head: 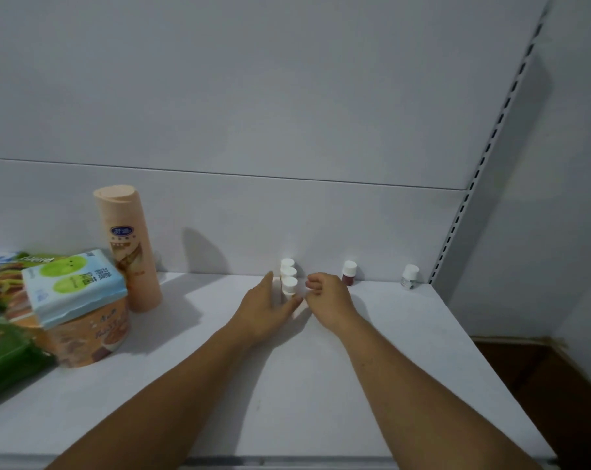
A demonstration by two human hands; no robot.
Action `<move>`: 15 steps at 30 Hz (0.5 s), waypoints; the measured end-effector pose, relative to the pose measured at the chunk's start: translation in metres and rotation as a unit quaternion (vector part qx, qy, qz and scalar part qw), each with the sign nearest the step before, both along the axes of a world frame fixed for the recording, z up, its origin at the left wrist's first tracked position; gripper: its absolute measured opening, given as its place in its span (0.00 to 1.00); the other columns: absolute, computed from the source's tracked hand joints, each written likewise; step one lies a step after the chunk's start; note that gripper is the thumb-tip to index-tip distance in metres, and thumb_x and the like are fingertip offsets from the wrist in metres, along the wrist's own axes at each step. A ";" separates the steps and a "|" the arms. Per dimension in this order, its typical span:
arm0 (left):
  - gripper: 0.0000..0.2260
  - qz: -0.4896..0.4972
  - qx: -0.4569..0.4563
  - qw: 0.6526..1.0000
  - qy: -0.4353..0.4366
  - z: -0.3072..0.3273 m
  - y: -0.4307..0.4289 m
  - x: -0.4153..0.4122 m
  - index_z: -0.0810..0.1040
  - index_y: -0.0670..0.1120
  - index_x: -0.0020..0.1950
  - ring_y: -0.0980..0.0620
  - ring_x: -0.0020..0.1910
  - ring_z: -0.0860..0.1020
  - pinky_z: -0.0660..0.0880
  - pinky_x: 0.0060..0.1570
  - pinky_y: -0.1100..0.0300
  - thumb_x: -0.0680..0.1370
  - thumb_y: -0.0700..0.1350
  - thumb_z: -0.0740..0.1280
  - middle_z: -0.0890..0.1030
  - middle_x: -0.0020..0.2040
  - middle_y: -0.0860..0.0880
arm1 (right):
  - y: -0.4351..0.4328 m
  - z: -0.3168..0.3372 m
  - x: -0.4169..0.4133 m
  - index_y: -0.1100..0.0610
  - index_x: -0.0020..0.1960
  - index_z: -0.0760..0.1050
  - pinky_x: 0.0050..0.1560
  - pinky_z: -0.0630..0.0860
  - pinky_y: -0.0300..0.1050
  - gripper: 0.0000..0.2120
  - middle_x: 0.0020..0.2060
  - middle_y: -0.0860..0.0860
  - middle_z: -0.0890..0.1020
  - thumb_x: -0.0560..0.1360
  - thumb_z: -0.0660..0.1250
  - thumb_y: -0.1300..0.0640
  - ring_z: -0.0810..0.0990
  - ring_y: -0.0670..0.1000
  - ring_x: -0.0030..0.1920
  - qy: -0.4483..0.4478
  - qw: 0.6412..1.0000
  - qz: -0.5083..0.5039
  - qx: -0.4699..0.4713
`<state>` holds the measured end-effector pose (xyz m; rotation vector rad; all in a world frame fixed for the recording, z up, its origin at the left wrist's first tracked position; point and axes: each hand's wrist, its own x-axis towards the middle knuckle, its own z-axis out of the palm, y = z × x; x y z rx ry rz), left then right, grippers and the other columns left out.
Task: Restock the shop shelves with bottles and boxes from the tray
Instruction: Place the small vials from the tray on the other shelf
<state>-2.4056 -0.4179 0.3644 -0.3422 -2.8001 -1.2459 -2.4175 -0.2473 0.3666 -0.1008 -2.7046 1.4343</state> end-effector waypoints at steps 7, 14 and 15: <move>0.45 -0.024 -0.219 0.969 0.114 0.037 -0.021 0.053 0.51 0.53 0.86 0.49 0.84 0.57 0.63 0.78 0.45 0.77 0.76 0.57 0.56 0.86 0.51 | 0.025 0.034 0.101 0.48 0.81 0.61 0.76 0.66 0.54 0.34 0.79 0.49 0.66 0.80 0.66 0.38 0.65 0.54 0.78 0.059 0.971 0.032 0.229; 0.47 -0.039 -0.313 0.929 0.192 0.046 0.000 0.181 0.46 0.54 0.86 0.49 0.85 0.46 0.52 0.82 0.40 0.76 0.81 0.46 0.47 0.86 0.53 | 0.056 0.042 0.229 0.43 0.84 0.48 0.82 0.50 0.54 0.44 0.85 0.44 0.50 0.76 0.56 0.24 0.48 0.51 0.84 0.091 0.940 0.071 0.322; 0.46 -0.041 -0.316 0.927 0.196 0.045 0.006 0.205 0.46 0.54 0.86 0.49 0.85 0.45 0.52 0.82 0.40 0.76 0.80 0.46 0.47 0.86 0.53 | 0.061 0.039 0.250 0.42 0.84 0.48 0.82 0.49 0.53 0.44 0.85 0.44 0.49 0.75 0.55 0.23 0.48 0.50 0.84 0.100 0.940 0.077 0.318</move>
